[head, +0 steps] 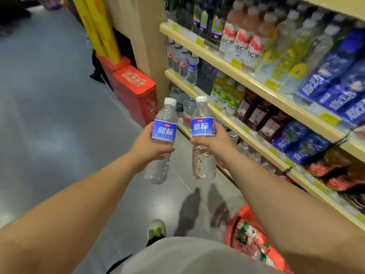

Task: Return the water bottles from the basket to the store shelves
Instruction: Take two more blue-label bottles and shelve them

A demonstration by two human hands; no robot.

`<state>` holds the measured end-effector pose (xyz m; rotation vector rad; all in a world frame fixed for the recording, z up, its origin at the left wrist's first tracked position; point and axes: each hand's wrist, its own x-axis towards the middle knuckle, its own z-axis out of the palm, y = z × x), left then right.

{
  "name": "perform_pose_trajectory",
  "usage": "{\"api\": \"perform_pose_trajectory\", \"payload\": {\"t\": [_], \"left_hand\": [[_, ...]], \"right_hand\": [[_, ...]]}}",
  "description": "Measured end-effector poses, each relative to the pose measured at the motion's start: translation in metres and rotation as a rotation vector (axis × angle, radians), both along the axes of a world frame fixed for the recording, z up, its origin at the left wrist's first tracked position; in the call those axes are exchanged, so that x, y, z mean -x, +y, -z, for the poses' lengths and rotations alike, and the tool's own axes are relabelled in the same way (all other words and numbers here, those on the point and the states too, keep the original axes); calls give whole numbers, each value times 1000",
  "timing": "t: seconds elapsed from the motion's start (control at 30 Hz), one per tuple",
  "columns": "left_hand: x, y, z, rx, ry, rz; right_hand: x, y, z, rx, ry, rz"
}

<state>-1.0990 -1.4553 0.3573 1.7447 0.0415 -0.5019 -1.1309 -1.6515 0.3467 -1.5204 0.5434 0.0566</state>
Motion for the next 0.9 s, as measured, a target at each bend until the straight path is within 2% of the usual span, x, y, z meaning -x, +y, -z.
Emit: {"api": "perform_pose_trajectory", "payload": {"t": [0.3,0.73,0.9], "left_hand": [[-159,50,-6,-16,-32,73],[-407,5,9,-24,-48,187],[-487,-13,30,-44,-41,344]], "right_hand": [[-137,43,-5,60,-39,78],[-357,4,8,84,0,118],[-406,-8,19,66,46,164]]}}
